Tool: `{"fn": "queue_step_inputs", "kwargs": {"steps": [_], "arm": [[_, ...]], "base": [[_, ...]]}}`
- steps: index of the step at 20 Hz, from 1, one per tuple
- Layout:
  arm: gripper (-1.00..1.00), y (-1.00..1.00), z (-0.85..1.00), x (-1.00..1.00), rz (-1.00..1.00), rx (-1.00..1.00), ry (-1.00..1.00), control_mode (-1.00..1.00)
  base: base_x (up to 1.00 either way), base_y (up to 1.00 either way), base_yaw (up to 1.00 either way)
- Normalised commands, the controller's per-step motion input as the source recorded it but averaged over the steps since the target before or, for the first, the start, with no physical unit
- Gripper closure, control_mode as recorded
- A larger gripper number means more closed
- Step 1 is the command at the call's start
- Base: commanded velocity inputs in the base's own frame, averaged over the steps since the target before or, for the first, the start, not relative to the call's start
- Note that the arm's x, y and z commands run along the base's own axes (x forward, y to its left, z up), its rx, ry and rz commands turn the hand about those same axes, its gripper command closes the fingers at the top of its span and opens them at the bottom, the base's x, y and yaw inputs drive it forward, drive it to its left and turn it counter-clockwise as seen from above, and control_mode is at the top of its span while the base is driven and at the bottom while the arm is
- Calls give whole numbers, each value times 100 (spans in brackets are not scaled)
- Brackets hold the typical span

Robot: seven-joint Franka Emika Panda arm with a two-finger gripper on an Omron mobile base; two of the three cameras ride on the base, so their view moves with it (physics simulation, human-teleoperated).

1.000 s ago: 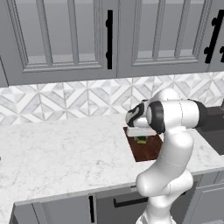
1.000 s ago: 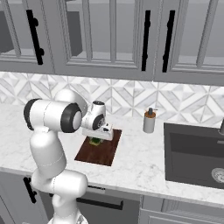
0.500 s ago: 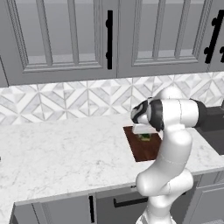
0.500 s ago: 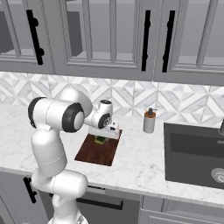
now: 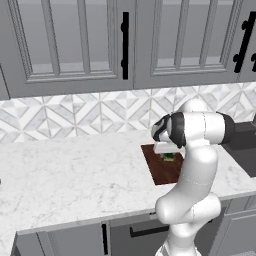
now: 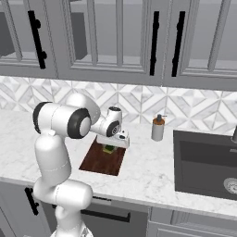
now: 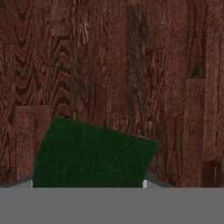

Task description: Pick up the sponge from the counter and clean the cutting board by briefly scrubbing or pressing down on the cutting board. Once finished, release the sponge.

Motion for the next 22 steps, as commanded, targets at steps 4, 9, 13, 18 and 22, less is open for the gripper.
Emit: {"fn": "queue_step_inputs", "kwargs": {"steps": [4, 9, 13, 18, 22], "arm": [[100, 0, -52, -9, 0, 0, 1, -100], [100, 0, 0, -37, 0, 0, 0, -100], [100, -1, -9, -30, 0, 0, 0, -100], [100, 0, -50, -22, 0, 0, 5, -100], [100, 0, -53, -3, 0, 0, 2, -100]], "base": [[0, 0, 0], [0, 0, 0], [0, 0, 0], [0, 0, 0], [0, 0, 0]]}}
